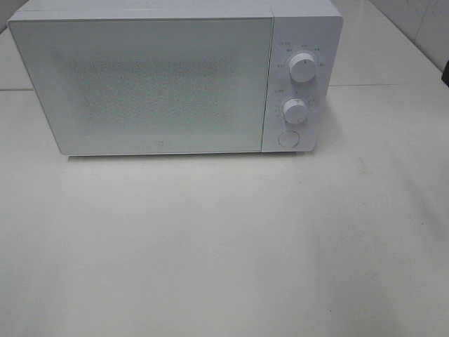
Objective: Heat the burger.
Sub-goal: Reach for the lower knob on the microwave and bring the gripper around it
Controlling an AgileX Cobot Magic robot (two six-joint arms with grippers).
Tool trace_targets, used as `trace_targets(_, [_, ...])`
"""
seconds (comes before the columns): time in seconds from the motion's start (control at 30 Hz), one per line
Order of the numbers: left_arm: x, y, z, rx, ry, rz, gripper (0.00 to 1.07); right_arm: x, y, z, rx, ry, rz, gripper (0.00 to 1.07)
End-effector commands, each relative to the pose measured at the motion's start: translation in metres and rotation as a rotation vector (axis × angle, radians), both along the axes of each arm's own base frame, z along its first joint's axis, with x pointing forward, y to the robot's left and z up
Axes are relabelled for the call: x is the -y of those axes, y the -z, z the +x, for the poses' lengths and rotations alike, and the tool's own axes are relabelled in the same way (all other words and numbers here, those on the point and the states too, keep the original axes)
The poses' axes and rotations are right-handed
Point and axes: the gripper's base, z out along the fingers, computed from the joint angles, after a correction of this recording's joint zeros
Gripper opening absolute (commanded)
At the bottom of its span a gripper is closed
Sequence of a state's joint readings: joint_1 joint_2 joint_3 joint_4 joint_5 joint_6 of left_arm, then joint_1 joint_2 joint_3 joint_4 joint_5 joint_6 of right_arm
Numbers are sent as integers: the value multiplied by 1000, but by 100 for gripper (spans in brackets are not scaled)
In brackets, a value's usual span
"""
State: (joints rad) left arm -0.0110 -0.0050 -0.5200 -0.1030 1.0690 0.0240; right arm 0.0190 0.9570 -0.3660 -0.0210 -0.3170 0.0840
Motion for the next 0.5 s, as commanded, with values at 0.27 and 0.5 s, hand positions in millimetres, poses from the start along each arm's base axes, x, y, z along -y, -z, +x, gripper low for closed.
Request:
trace_targets(0.27, [0,1,-3,19,-4,-4,85,-9,37,31,60,-38,-51,75])
trace_targets(0.5, [0,1,-3,19,-4,-4,85,-32,64,28,74,-40,-118,75])
